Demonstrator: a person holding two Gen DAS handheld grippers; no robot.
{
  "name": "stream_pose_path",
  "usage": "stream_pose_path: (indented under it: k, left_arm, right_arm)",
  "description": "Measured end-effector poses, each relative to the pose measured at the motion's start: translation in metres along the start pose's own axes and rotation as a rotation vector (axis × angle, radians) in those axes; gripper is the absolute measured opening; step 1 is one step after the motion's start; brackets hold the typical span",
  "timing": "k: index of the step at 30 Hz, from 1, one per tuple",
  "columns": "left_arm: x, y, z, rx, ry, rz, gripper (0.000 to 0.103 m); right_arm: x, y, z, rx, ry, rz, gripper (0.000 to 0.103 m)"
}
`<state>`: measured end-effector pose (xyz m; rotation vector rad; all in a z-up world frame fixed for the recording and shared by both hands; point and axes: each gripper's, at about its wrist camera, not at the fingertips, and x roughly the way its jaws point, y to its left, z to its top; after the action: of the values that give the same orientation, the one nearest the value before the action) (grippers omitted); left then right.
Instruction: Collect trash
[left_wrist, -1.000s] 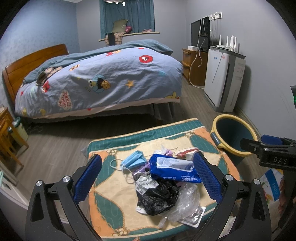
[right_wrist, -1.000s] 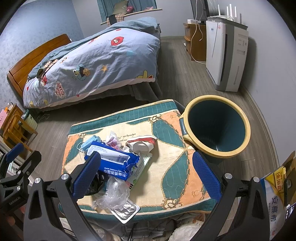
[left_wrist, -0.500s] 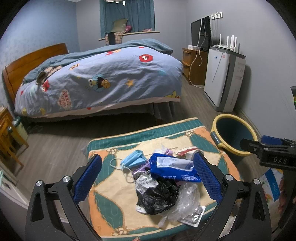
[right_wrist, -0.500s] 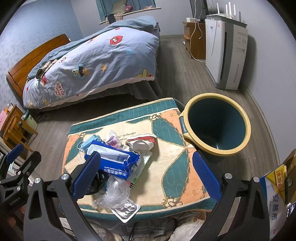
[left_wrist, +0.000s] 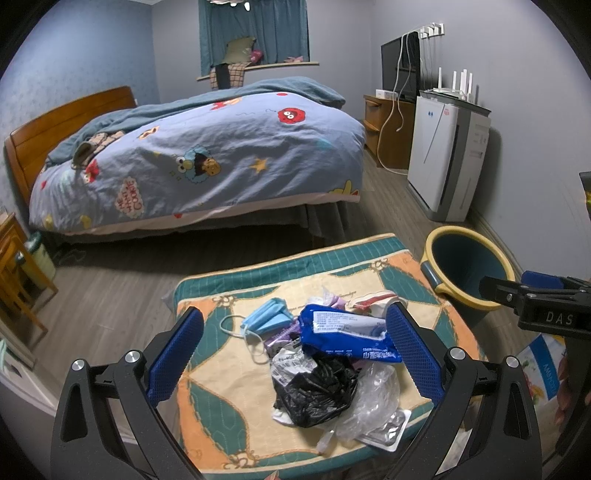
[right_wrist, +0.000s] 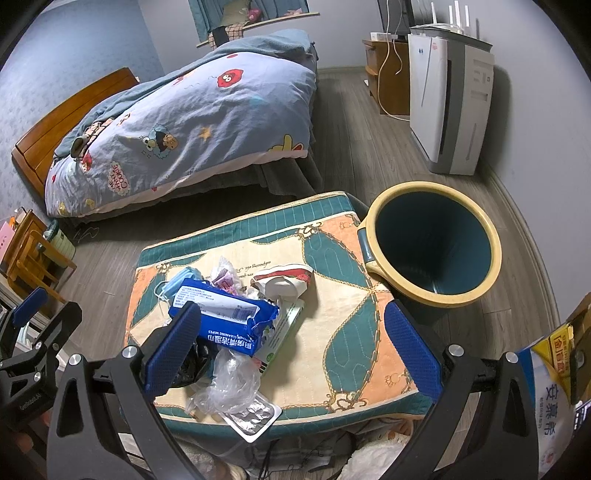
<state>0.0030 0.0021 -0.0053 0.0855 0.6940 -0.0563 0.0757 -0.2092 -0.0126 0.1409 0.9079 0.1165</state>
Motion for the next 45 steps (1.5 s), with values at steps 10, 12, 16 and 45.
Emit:
stream_pose_path:
  k: [10,12,16,45]
  left_arm:
    - [0.001,-0.001,-0.003,-0.002,0.004,-0.003,0.098]
    - [0.002,-0.001,-0.005,-0.003,0.005,-0.005,0.098]
    - [0.004,-0.002,-0.012,-0.013,0.007,-0.016,0.098]
    - [0.137,0.002,-0.007,0.101,0.251,-0.097,0.095]
  right_arm:
    - [-0.001,0.0,0.001,0.005,0.003,0.003,0.098]
    - [-0.001,-0.001,0.001,0.009,0.002,0.005,0.098]
    - [0.007,0.0,-0.013,0.023,-0.013,-0.009,0.098]
    - [0.125,-0.015,0.045,0.011,0.228,0.06,0.097]
